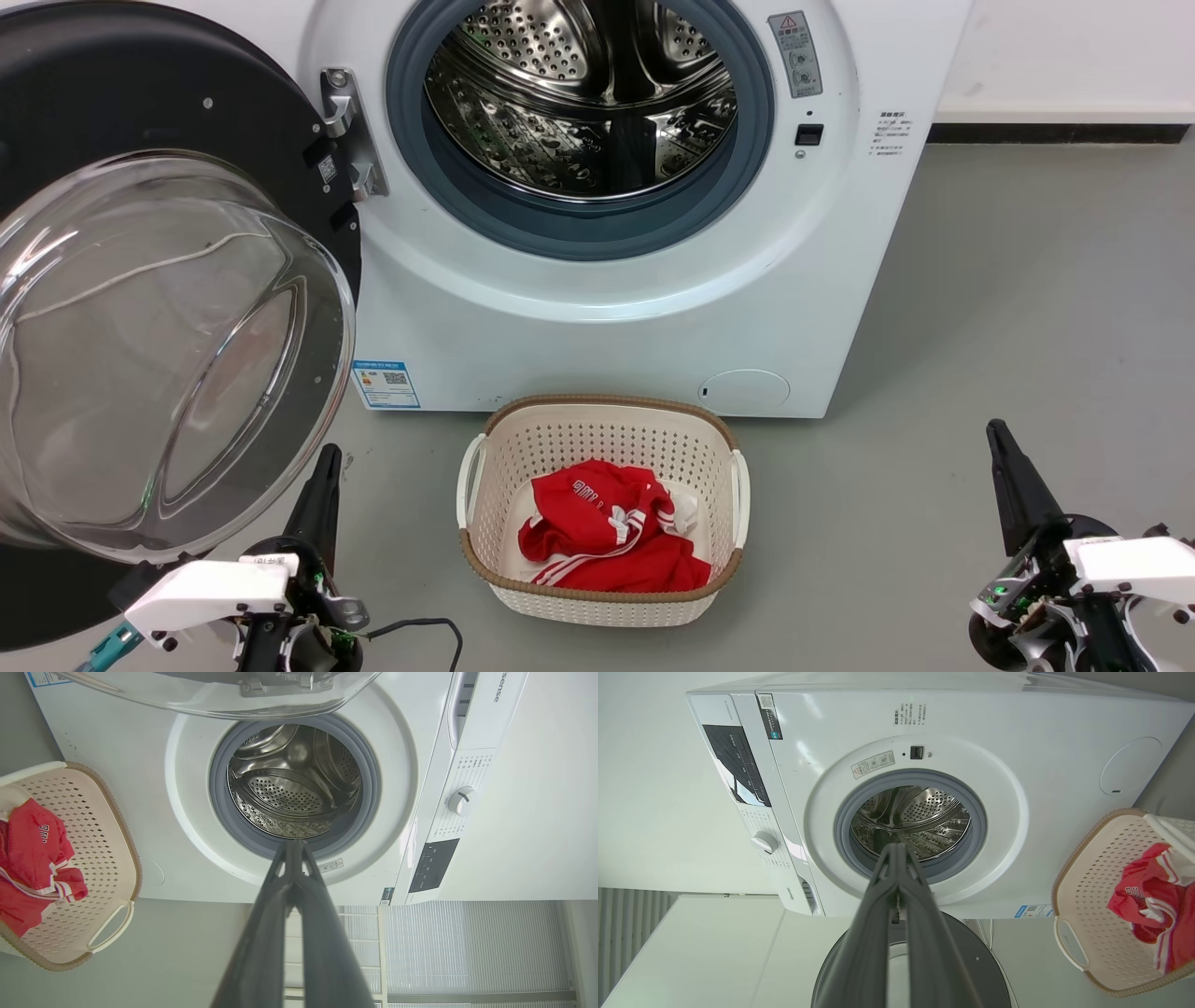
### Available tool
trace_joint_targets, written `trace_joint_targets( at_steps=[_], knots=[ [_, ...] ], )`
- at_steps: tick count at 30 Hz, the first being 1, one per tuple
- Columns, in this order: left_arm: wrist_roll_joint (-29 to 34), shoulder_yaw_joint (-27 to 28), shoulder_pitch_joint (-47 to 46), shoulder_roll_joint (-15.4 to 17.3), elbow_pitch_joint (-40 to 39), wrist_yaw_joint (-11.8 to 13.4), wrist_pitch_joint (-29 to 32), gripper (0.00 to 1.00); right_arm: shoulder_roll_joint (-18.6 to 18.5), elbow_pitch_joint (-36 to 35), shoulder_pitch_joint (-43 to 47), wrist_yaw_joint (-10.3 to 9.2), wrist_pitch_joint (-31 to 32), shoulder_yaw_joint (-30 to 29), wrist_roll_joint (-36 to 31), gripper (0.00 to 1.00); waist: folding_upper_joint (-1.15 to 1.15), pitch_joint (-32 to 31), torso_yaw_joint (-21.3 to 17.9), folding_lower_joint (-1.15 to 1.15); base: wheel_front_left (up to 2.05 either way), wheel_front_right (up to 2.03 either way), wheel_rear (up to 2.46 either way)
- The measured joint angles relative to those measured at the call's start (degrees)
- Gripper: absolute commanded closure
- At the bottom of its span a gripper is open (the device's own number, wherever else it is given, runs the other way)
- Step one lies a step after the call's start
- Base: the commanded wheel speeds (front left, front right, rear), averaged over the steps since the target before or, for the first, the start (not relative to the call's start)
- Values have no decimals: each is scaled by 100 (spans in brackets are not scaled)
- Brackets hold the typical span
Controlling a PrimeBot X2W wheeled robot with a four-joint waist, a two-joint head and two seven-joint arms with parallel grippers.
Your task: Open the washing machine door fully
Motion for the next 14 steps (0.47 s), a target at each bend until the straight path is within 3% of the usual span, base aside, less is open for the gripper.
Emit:
trace_joint_targets(
  at_steps=[14],
  knots=[
    [-145,16,-15,0,21,-14,29,100,14,13,-15,0,48,-42,133,100,0,0,4,0,0,0,0]
  ],
)
